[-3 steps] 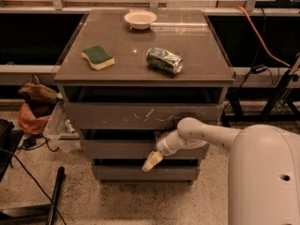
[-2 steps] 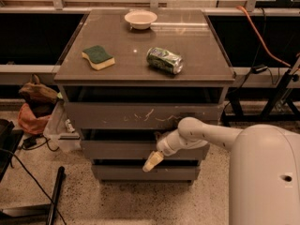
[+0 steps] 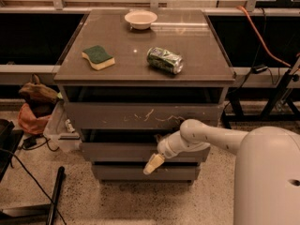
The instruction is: Open middle drawer
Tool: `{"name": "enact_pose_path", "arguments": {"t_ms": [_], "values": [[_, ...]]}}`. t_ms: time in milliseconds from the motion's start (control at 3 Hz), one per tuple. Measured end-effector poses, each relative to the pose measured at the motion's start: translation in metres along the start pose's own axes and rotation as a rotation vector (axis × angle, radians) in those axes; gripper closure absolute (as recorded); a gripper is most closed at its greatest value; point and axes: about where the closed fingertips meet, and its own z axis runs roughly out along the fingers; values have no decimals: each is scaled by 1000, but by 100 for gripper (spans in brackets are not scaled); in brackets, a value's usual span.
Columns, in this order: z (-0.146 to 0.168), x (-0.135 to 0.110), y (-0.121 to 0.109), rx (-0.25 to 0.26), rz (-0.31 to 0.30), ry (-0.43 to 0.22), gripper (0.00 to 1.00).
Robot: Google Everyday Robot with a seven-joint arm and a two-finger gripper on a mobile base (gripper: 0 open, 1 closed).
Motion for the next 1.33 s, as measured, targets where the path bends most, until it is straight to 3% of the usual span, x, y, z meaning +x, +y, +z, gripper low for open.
{"name": "enact_pose_path", "arguments": {"t_ms": [1000, 1333], "values": [[-11, 10, 52, -46, 74, 11, 0], [-11, 10, 52, -47, 74, 11, 0]]}}
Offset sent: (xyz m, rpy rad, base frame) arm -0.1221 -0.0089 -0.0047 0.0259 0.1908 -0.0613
